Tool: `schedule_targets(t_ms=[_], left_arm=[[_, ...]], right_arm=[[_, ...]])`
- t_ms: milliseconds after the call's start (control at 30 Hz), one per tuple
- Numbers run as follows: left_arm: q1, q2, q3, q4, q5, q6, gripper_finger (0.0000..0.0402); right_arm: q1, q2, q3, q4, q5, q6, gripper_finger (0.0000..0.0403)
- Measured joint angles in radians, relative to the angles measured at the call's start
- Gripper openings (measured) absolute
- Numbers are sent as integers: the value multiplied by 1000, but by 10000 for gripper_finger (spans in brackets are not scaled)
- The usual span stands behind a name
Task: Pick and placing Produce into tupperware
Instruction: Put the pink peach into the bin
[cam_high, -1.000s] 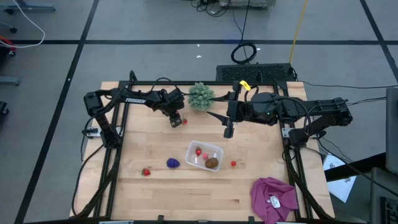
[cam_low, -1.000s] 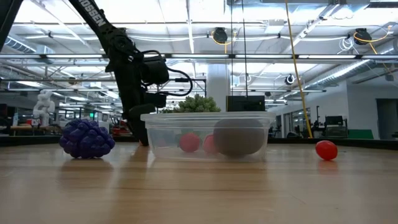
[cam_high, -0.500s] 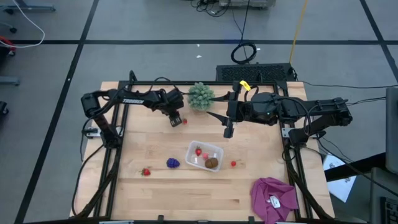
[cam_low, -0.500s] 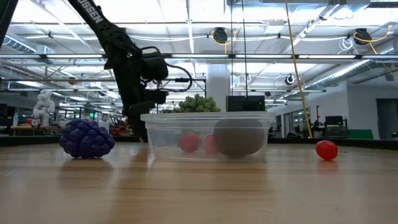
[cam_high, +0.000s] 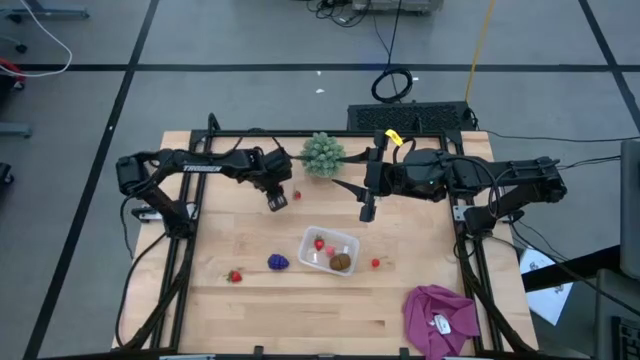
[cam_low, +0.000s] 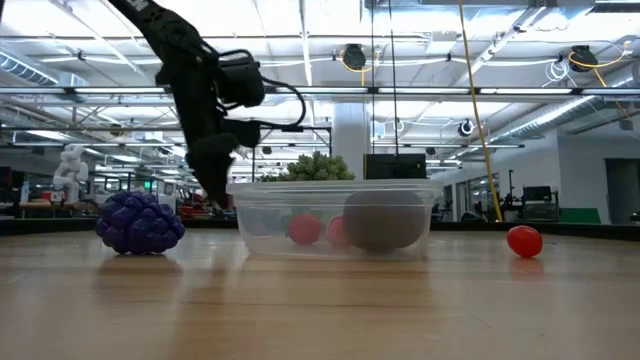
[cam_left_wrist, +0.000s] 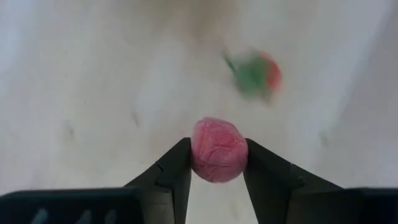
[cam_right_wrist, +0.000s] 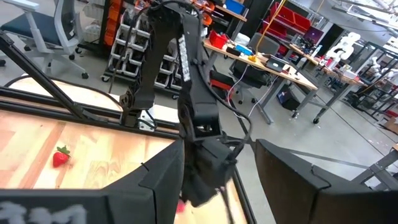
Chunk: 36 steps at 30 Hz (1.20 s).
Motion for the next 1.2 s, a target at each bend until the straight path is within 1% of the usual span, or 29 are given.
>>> schedule_targets(t_ms=[167,433,533,700,800,967,1033,1133,1200], left_arm=[[-105,-66,-1,-81,4,-69,129],[-343,-178,1,-77,6,-217,129],[-433,-185,1,-19,6,-281,129],[-546,-171,2,117,6,-312,129],[-580,-169,1,163,0,-323,129],[-601,-128,-1,206,-41,-339,129],[-601,-98,3,273,-33,-333,129],[-600,-49,6,319,5,-313,129],[-599,-20,29,317,10,-299,129]], right_arm=[[0,0,0,-1,0,0,189],[-9,0,0,8,0,-17,189],[-28,0,0,16,1,-38,189],[-75,0,0,63,1,-60,189],[-101,0,0,79,1,-61,189],[-135,0,0,84,1,-56,189],[-145,0,0,84,1,-56,189],[-152,0,0,85,1,-55,189],[-153,0,0,88,1,-55,189]])
